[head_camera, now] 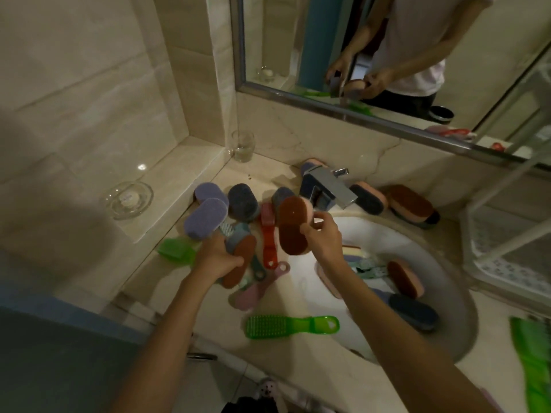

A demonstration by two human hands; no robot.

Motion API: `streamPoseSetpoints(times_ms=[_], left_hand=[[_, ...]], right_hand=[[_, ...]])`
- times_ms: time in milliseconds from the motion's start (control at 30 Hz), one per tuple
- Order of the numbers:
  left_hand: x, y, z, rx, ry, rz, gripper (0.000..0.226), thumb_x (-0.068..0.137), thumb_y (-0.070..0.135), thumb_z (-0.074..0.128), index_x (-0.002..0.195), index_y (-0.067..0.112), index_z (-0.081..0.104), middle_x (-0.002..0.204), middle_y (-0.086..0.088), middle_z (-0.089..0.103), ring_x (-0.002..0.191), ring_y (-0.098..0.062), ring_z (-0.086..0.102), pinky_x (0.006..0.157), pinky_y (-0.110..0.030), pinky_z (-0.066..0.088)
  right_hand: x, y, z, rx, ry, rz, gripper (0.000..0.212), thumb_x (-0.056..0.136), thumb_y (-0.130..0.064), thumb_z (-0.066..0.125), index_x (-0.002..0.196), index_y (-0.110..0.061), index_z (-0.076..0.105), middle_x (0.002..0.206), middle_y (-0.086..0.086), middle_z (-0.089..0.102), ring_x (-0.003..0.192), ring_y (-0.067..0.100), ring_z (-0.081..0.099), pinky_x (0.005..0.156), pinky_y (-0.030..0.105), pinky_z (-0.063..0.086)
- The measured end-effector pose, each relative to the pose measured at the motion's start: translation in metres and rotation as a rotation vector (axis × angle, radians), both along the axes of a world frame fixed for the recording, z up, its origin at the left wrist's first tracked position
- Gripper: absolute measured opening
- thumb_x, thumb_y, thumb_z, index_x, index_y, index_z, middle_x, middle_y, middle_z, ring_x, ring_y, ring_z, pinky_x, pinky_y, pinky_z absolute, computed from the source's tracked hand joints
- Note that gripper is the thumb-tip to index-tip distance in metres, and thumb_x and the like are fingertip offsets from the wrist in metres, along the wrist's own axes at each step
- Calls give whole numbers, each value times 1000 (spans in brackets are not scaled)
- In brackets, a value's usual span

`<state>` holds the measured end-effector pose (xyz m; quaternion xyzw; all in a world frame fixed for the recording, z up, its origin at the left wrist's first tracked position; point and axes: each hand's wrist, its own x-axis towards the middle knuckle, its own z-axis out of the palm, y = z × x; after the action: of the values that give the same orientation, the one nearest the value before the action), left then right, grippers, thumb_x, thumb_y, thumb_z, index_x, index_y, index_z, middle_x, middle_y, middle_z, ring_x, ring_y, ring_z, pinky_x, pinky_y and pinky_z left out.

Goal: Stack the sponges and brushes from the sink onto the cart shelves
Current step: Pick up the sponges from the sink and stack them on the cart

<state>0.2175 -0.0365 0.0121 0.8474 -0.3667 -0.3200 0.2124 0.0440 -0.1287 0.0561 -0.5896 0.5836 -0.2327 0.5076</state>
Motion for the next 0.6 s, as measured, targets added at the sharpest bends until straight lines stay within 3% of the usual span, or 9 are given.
streamPoseSetpoints(times_ms=[133, 233, 367, 467, 600], left_hand=[[-22, -19, 31, 76, -239, -17, 49, 86, 22, 60, 124, -3, 42, 115, -20, 58, 106, -33, 58, 77, -36, 46], [-36, -30, 33, 79, -234, 3, 64, 89, 26, 55, 139, -5, 28, 134, -22, 48, 118, -34, 52, 89, -36, 45], [-49, -31, 18, 30, 26, 92, 67, 92, 23, 53, 144, -4, 21, 145, -23, 37, 127, -35, 44, 96, -37, 41], [-50, -23, -6, 49, 253, 282, 73, 94, 26, 51, 148, -2, 9, 152, -20, 26, 135, -36, 36, 106, -38, 36], [-42, -14, -40, 14, 407, 470, 61, 93, 30, 51, 140, -3, 33, 142, -22, 43, 127, -36, 47, 104, -44, 42]], right_hand=[[-29, -6, 16, -88, -5, -13, 40, 89, -15, 55, 127, -13, 43, 112, 5, 53, 103, 23, 55, 87, 35, 51], [-47, -13, 16, -79, -16, -25, 37, 89, -16, 55, 125, -12, 44, 111, 5, 54, 102, 23, 55, 86, 35, 50], [-53, -10, 0, 75, 22, 50, 37, 90, -17, 53, 126, -9, 46, 122, 13, 54, 103, 26, 53, 84, 36, 49], [-49, 3, -18, 138, 57, 72, 37, 88, -20, 53, 123, -9, 47, 124, 16, 56, 109, 30, 55, 93, 46, 51], [-41, 15, -32, 211, 82, 108, 37, 89, -21, 52, 123, -9, 46, 124, 16, 55, 111, 30, 55, 95, 47, 50]])
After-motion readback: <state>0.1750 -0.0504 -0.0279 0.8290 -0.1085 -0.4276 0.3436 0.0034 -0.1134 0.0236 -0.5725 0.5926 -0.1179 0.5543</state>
